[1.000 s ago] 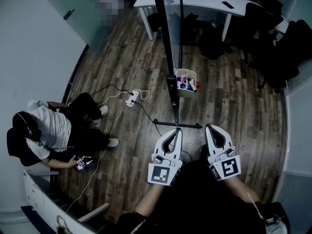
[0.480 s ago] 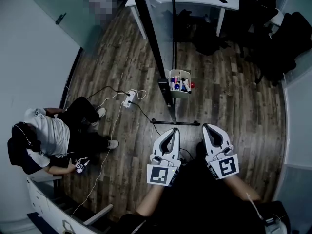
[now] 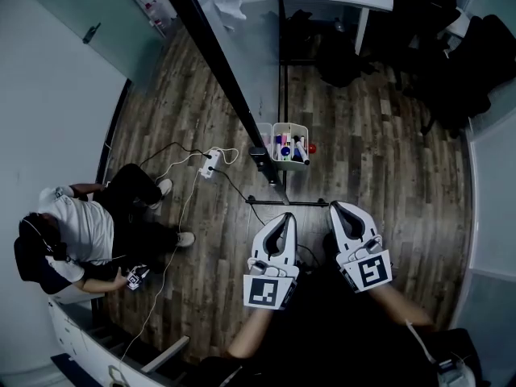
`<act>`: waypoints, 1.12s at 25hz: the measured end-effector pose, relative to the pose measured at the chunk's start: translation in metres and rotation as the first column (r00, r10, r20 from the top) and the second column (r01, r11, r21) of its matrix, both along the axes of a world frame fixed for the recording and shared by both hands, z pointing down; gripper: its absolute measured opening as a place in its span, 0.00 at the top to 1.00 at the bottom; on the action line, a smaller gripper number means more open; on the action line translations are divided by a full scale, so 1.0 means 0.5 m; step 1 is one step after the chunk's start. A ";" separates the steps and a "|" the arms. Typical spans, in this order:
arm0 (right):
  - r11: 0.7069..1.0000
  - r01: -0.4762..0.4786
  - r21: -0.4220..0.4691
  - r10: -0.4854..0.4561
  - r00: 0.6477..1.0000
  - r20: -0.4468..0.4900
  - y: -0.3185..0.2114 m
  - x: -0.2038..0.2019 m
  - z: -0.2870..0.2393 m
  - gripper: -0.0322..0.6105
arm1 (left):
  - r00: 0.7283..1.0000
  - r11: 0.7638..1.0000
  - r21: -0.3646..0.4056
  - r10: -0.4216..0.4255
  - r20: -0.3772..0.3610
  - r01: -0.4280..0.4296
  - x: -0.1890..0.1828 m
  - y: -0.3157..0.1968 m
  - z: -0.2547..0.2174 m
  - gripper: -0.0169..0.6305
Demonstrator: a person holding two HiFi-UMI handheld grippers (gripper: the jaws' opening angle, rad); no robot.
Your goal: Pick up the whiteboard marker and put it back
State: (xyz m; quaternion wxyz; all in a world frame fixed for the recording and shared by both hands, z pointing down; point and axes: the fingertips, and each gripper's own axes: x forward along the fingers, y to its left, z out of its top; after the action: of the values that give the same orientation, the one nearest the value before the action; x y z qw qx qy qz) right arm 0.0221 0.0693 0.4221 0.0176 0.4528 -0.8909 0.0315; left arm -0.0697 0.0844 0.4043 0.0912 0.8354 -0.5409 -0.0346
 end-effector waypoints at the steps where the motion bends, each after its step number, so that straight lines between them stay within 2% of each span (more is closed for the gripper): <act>1: 1.000 0.000 0.000 0.000 1.000 -0.003 -0.008 -0.001 0.002 0.93 | 1.000 1.000 -0.002 -0.001 0.000 0.001 0.001 -0.005 0.000 0.97; 5: 1.000 -0.014 0.007 0.013 1.000 0.027 -0.042 -0.011 -0.009 0.93 | 1.000 1.000 -0.013 0.000 0.001 0.000 0.005 -0.022 0.003 0.97; 10: 0.999 -0.020 -0.040 0.018 0.999 -0.033 -0.071 -0.011 0.037 0.93 | 0.999 0.999 0.037 0.013 0.034 -0.014 0.004 -0.049 -0.015 0.97; 13: 0.997 -0.042 -0.066 0.039 0.998 -0.045 -0.098 -0.014 0.052 0.93 | 1.000 1.000 -0.003 0.021 0.021 -0.021 0.005 -0.056 0.000 0.97; 28: 0.986 -0.044 -0.159 0.037 0.998 -0.046 -0.197 -0.045 0.154 0.92 | 0.998 0.999 0.012 0.047 0.032 -0.047 0.011 -0.122 0.003 0.97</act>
State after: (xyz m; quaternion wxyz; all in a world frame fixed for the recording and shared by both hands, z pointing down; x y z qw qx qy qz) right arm -0.0004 -0.0291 0.4993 0.0722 0.4686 -0.8754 0.0936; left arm -0.0641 0.0234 0.4059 0.0780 0.8489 -0.5222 -0.0230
